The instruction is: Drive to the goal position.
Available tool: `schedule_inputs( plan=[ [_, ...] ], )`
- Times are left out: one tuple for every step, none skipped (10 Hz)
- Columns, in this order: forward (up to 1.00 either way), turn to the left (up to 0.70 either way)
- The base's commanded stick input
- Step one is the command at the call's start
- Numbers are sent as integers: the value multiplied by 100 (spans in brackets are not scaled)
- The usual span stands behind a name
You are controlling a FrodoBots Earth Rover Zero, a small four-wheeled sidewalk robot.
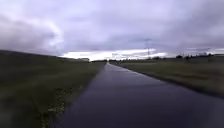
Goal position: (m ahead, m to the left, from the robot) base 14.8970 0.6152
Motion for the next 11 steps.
schedule_inputs(
  plan=[
    [70,0],
    [70,0],
    [70,0],
    [70,0],
    [70,0],
    [70,0],
    [70,0],
    [70,0],
    [70,0],
    [70,0],
    [70,0]
  ],
)
